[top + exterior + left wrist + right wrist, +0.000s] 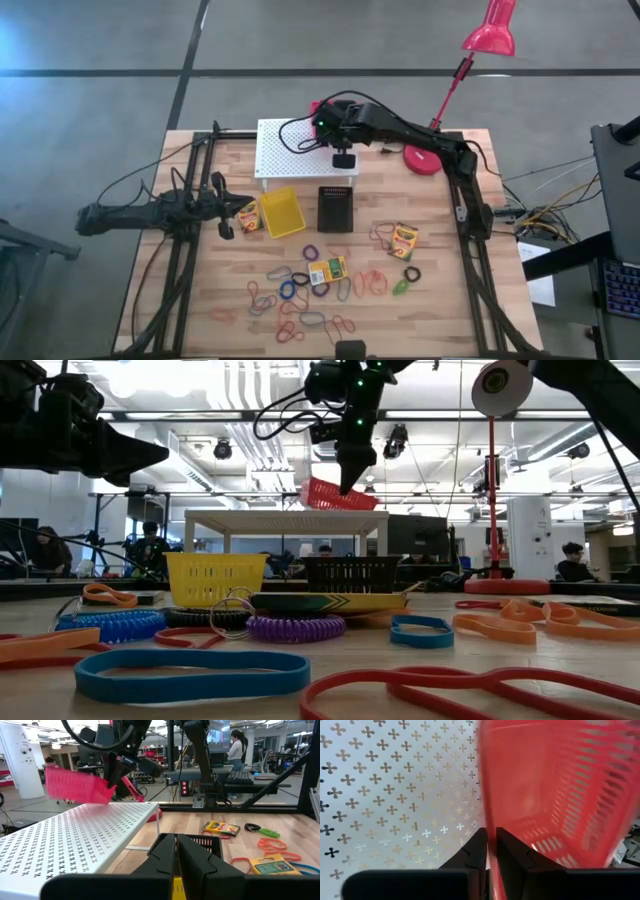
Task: Pick & Place Office Desk Supplies
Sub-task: Put the red bin on the shelf, then put the black bin on the shelf
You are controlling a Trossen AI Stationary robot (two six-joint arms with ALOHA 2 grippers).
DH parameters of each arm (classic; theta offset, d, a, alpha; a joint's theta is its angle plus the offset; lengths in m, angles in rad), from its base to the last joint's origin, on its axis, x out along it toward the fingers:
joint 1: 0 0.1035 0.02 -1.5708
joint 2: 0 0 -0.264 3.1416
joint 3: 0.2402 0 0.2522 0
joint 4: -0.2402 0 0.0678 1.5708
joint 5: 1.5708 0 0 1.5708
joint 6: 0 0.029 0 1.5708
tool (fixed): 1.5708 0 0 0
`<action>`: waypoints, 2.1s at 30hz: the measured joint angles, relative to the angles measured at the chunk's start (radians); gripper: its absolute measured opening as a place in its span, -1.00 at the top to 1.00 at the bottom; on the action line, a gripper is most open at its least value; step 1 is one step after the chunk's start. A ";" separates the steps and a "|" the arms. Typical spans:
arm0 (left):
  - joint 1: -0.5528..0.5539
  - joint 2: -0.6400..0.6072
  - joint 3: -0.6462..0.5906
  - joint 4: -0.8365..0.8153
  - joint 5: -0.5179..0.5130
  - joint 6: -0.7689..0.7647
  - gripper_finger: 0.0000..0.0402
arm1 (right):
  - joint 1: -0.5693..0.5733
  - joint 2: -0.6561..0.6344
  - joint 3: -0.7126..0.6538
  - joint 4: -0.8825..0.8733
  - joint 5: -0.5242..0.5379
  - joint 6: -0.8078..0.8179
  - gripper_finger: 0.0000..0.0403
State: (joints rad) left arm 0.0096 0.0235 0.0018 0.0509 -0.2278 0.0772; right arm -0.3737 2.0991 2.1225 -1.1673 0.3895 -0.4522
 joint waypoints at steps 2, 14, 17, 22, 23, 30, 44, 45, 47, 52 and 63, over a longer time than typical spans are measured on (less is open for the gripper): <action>0.000 0.000 0.000 0.000 0.000 0.000 0.88 | 0.000 0.000 0.000 0.001 -0.001 0.000 0.74; 0.000 0.000 0.000 0.000 0.000 0.000 0.88 | -0.004 0.000 0.000 0.052 -0.091 0.006 0.68; 0.000 0.000 0.000 0.000 0.000 0.000 0.88 | -0.011 0.000 0.000 0.056 -0.130 0.007 0.76; 0.000 0.000 0.000 0.000 0.000 0.000 0.88 | -0.016 0.000 0.000 0.088 -0.143 0.001 0.93; 0.000 0.000 0.000 0.000 0.000 0.000 0.88 | -0.016 0.000 0.000 0.098 -0.147 -0.005 0.93; 0.000 0.000 0.000 0.000 0.000 0.000 0.88 | -0.017 0.000 0.000 0.134 -0.166 -0.021 0.92; 0.000 0.000 0.000 0.000 0.000 0.000 0.88 | -0.017 0.000 0.000 0.134 -0.208 -0.013 0.80; 0.000 0.000 0.000 0.000 0.000 0.000 0.88 | -0.017 0.000 0.000 0.134 -0.208 -0.008 0.76; 0.000 0.000 0.000 0.000 0.000 0.000 0.88 | -0.017 -0.001 0.000 0.134 -0.208 0.003 0.66; 0.000 0.000 0.000 0.000 0.000 0.000 0.88 | -0.011 -0.009 0.029 0.121 -0.208 0.039 0.44; 0.000 0.000 0.000 0.000 0.000 0.000 0.88 | 0.127 -0.235 -0.091 0.002 -0.284 0.140 0.39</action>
State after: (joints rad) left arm 0.0095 0.0235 0.0019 0.0513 -0.2279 0.0776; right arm -0.2462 1.8639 2.0316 -1.1657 0.1059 -0.3122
